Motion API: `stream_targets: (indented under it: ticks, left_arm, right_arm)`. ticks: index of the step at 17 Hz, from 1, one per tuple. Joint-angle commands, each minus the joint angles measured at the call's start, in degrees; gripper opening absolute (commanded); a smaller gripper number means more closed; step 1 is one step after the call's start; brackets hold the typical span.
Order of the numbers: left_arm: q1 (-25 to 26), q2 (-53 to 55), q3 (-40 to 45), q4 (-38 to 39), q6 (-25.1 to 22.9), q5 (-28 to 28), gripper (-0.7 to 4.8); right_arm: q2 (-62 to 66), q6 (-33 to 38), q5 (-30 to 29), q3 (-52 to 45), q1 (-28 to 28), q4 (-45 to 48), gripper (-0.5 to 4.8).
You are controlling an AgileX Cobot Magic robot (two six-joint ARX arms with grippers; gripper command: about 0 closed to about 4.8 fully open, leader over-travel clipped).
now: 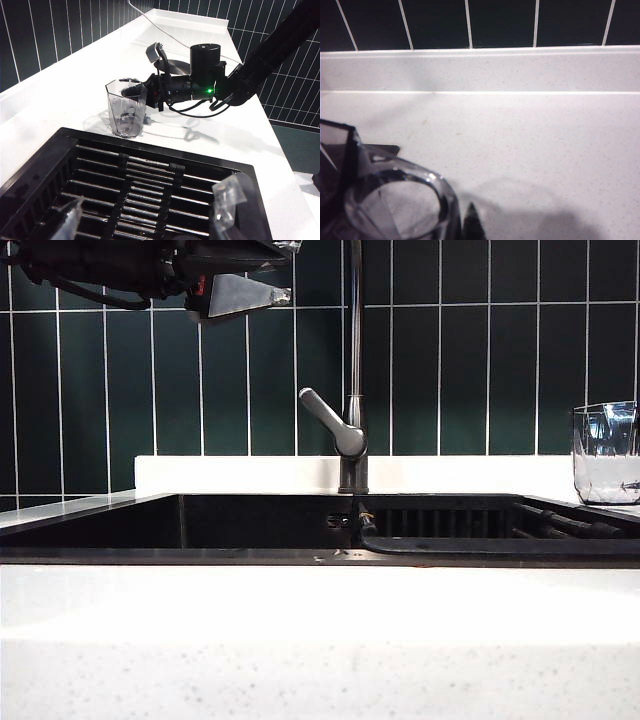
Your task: Pick up the mug next to the sink, go to the faucet to get some water, pour the water into the sink, and finally put the mug back to its place.
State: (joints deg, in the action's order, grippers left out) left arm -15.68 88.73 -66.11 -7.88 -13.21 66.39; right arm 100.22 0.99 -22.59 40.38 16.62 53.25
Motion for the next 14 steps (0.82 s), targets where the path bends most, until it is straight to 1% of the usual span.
stream_targets:
  ticks: [1,6,7,8,9,10,14]
  left_arm:
    - [-0.13,-0.2,-0.02,-0.37,0.2,0.31,3.35]
    - [-0.13,-0.2,-0.02,-0.39,0.17,0.28,3.35]
    - [-0.13,-0.2,-0.02,-0.44,0.15,0.28,3.35]
    - [-0.13,-0.2,-0.02,-0.44,0.17,0.26,3.35]
    - [-0.13,-0.2,-0.02,-0.55,0.15,0.26,3.35]
    - [-0.13,-0.2,-0.02,-0.59,0.15,0.26,3.35]
    - [-0.13,-0.13,-0.02,-0.61,0.15,0.26,3.35]
  right_arm:
    - [0.7,0.02,-0.46,0.24,0.11,2.12,-0.06]
    - [1.44,0.02,-0.48,0.24,0.11,2.36,-0.05]
    - [1.42,0.02,-0.46,0.24,0.11,2.38,0.12]
    - [1.42,0.02,-0.44,0.24,0.11,2.36,0.46]
    - [1.42,0.02,0.02,0.24,0.11,2.34,1.1]
    - [1.42,0.02,0.68,0.24,0.11,2.34,1.31]
    - [1.42,0.02,0.68,0.24,0.11,2.32,1.31]
